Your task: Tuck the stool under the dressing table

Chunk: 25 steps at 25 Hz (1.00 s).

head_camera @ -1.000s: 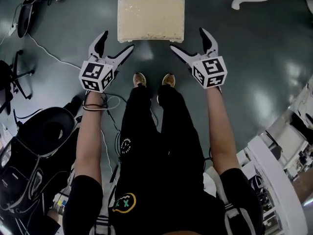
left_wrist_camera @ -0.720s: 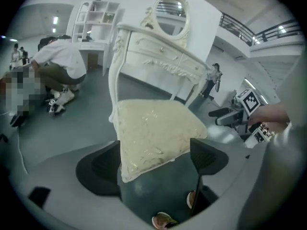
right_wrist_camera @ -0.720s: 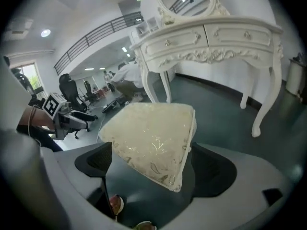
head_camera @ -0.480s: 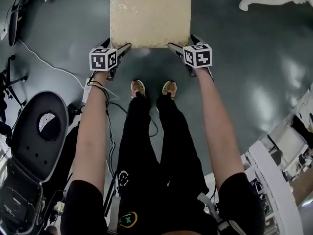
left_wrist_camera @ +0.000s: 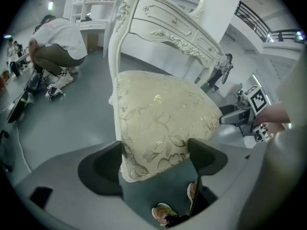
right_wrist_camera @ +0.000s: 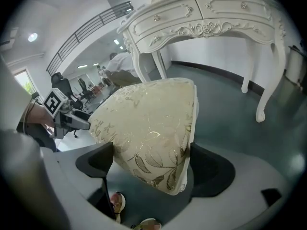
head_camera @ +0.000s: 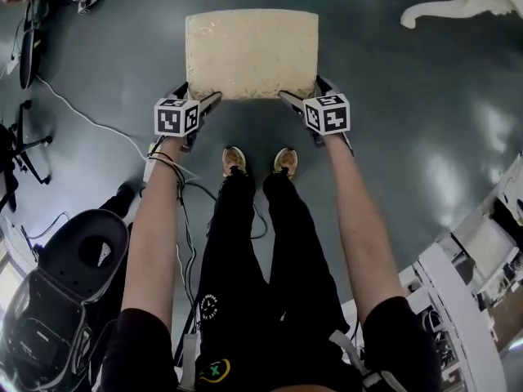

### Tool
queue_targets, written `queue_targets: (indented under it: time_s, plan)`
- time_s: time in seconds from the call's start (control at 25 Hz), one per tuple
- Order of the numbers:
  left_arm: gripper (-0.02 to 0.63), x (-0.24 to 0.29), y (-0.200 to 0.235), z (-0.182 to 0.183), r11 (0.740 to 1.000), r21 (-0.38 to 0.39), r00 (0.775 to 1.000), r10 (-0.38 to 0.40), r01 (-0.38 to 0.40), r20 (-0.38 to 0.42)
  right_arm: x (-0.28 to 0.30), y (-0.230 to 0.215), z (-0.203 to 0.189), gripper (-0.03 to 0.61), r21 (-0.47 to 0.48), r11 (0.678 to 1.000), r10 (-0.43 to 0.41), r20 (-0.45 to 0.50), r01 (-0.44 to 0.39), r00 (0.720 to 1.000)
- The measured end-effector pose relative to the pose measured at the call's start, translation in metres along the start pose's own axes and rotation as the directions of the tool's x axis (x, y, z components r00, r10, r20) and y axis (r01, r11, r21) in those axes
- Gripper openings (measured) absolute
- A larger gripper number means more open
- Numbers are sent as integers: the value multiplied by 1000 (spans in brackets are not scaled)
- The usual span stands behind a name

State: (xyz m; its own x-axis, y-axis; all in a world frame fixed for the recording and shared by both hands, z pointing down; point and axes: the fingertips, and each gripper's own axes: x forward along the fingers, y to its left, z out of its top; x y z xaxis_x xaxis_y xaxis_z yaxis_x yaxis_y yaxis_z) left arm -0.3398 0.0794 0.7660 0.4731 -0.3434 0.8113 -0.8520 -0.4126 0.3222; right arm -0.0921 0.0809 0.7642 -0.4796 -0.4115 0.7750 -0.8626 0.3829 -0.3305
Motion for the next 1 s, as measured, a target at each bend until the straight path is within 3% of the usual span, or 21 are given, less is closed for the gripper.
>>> queue_targets:
  time_s: [0.2, 0.64, 1.0]
  plan:
    - [445, 0, -27, -5, 1000, 23, 1000, -1, 1, -8, -21, -10, -13, 517, -6, 1000, -6, 24, 6, 1000]
    - [445, 46, -77, 29, 999, 45, 1000, -26, 26, -1, -43, -80, -7, 505, -6, 1000, -29, 24, 29, 999]
    - [446, 72, -113, 44, 997, 61, 998, -44, 46, -41, -62, -121, -9, 499, 8, 998, -62, -10, 62, 998]
